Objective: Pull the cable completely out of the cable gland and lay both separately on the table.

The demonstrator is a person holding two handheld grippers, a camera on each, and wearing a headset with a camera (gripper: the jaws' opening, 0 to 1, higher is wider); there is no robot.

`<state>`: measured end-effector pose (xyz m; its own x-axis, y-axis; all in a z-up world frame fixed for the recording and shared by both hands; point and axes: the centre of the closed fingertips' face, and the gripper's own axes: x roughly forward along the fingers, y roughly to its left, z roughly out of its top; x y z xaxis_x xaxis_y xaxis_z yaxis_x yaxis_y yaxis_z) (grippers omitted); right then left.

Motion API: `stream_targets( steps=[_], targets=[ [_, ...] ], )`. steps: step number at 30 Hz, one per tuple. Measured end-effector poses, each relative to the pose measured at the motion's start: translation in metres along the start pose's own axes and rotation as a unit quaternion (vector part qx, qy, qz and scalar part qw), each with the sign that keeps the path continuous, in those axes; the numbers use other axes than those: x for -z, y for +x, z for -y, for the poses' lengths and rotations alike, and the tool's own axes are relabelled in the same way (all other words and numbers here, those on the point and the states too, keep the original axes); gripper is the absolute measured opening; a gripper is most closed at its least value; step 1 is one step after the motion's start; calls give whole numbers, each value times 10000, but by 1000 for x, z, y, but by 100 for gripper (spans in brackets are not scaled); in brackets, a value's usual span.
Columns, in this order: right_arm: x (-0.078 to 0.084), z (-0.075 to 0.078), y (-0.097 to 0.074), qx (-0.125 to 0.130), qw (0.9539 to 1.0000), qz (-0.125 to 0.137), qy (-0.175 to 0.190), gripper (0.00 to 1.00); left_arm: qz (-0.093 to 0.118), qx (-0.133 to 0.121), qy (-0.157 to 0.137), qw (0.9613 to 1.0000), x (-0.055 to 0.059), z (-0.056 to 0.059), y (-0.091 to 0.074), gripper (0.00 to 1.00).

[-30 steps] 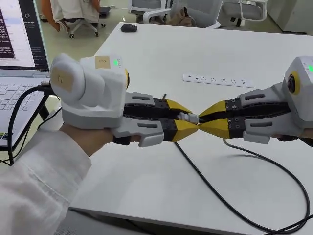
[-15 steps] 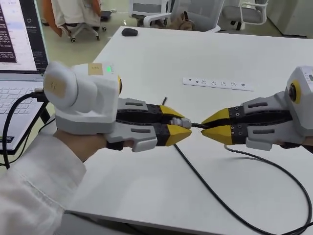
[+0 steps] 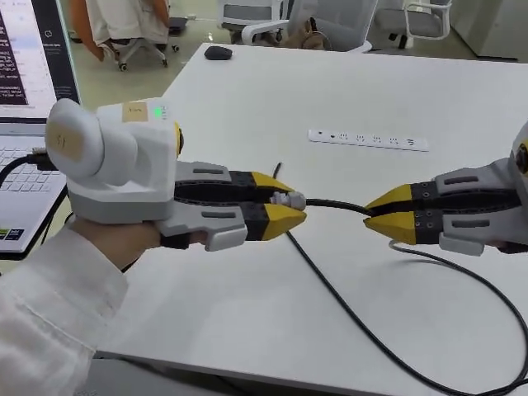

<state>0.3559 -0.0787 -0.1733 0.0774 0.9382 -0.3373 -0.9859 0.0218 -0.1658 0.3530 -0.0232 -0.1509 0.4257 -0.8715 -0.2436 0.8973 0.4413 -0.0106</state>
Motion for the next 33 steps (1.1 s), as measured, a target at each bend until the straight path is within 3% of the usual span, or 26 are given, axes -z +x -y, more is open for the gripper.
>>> stream_targets(
  steps=[4, 9, 16, 25, 33],
  targets=[
    [1, 2, 0, 48, 10000, 3, 21, 5, 74, -2, -3, 10000, -3, 1, 1, 17],
    [4, 2, 3, 61, 10000, -51, 35, 5, 255, 96, -274, 9993, -12, 6, 2, 17],
    [7, 1, 7, 31, 10000, -46, 75, 6, 319, 137, -208, 9992, -14, 11, 3, 16],
    [-13, -6, 26, -166, 9997, 192, -47, 15, 307, 187, -210, 9991, -12, 14, 8, 16],
    [-19, -9, 38, -301, 9992, 229, -136, 7, 294, 109, -251, 9992, -7, 11, 4, 17]
  ],
)
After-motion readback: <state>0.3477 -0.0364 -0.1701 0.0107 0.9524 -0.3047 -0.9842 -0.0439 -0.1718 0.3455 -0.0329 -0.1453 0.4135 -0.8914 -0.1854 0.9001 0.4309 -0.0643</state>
